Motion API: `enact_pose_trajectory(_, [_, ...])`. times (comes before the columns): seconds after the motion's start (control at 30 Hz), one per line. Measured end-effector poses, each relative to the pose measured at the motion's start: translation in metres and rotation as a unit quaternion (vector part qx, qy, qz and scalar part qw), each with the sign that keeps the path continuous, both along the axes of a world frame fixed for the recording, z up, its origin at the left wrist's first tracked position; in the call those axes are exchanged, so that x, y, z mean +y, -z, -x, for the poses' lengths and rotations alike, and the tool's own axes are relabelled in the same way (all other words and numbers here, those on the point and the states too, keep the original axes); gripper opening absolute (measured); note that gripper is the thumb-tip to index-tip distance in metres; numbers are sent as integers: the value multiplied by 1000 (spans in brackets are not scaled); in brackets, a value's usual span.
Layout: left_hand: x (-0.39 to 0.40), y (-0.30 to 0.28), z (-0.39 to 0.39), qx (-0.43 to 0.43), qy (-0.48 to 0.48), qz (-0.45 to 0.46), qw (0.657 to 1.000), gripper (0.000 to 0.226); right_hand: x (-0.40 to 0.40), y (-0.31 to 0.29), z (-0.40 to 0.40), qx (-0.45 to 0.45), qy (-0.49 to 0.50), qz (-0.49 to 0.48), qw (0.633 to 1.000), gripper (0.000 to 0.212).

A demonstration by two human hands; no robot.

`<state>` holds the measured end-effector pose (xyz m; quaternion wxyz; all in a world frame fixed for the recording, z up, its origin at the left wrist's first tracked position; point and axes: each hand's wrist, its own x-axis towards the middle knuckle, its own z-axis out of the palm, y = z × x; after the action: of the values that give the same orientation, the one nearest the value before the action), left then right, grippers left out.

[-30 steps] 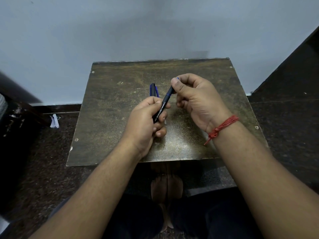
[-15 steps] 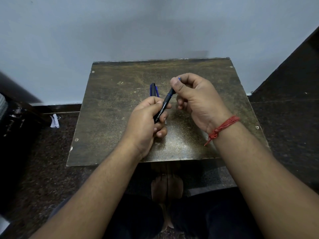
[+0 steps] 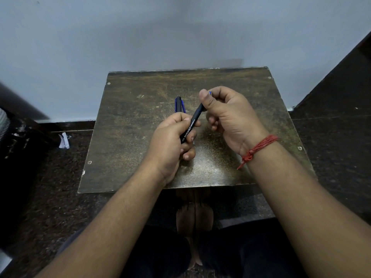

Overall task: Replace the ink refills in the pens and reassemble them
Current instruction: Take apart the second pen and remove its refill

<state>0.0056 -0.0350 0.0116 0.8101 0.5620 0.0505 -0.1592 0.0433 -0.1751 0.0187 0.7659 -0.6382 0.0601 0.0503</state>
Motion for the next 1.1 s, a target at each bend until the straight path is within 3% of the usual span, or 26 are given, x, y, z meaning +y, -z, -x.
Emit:
enact_pose_trajectory(0.33, [2, 0, -2, 0, -5, 1, 1000, 22, -3, -2, 1, -10, -39, -36, 999, 3])
enact_pose_trajectory(0.5, [0, 0, 0, -1, 1, 0, 1000, 24, 0, 0, 1, 5, 0, -17, 1000, 19])
enact_pose_trajectory(0.7, [2, 1, -1, 1, -5, 4, 1000, 22, -6, -1, 0, -2, -24, -60, 998, 5])
enact_pose_trajectory(1.0, [1, 1, -1, 3, -1, 6, 1000, 23, -6, 3, -2, 8, -6, -43, 999, 16])
enact_pose_trajectory(1.1, [2, 1, -1, 1, -8, 3, 1000, 22, -8, 2, -1, 9, -17, -55, 998, 4])
